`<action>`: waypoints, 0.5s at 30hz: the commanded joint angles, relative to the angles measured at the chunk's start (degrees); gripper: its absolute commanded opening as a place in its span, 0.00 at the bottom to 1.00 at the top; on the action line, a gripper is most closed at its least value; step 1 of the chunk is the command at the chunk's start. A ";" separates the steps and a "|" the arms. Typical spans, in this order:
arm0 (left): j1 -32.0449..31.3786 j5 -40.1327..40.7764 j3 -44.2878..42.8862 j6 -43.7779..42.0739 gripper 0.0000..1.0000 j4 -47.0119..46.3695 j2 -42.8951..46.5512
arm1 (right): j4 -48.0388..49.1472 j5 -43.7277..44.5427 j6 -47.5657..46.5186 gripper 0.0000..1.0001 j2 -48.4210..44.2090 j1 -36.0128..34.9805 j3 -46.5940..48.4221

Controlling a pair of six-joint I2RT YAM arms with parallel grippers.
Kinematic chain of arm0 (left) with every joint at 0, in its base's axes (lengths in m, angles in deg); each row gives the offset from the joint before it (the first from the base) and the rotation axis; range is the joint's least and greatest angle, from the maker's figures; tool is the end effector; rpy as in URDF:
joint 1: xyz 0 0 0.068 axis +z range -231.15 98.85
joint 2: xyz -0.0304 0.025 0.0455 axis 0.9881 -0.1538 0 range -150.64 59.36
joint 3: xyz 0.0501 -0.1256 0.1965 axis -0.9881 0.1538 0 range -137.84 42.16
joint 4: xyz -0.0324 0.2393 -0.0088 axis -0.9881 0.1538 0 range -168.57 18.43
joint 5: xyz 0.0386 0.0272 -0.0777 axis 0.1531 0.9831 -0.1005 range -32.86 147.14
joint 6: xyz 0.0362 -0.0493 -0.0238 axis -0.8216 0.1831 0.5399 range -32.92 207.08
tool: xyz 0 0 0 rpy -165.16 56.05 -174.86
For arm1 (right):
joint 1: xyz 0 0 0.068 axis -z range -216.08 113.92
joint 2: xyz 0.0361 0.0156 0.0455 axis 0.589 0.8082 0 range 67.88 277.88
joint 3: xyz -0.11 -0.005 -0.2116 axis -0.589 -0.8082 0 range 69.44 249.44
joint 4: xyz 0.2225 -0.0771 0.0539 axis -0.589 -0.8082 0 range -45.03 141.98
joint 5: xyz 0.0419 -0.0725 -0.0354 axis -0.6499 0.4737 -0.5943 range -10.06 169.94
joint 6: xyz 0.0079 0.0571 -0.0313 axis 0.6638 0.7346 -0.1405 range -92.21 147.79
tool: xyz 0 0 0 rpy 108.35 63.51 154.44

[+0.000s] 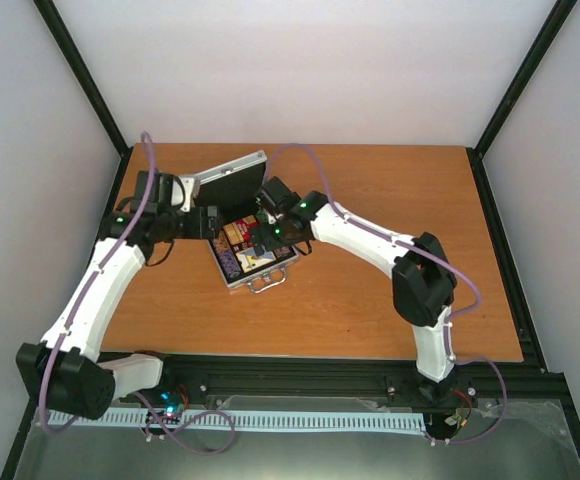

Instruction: Pack up texas hold em set

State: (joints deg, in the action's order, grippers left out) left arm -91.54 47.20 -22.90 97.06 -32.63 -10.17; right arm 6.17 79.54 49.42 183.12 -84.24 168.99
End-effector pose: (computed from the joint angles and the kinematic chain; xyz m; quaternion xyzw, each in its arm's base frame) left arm 0.2417 -0.0534 0.2736 0.0327 0.9372 -0.1399 0.3177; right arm 0.2725 0.3047 0.2071 -0.2232 0.9432 0.1436 0.2000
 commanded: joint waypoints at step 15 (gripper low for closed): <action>0.37 3.77 -38.23 13.12 1.00 1.31 -19.17 | -1.11 1.55 -3.53 1.00 -15.24 8.16 -11.71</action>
State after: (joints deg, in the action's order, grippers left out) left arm -91.54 47.92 -55.03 106.56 -31.15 -22.92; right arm 5.10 80.98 48.22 171.21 -77.40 157.91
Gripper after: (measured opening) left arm 0.996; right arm 1.000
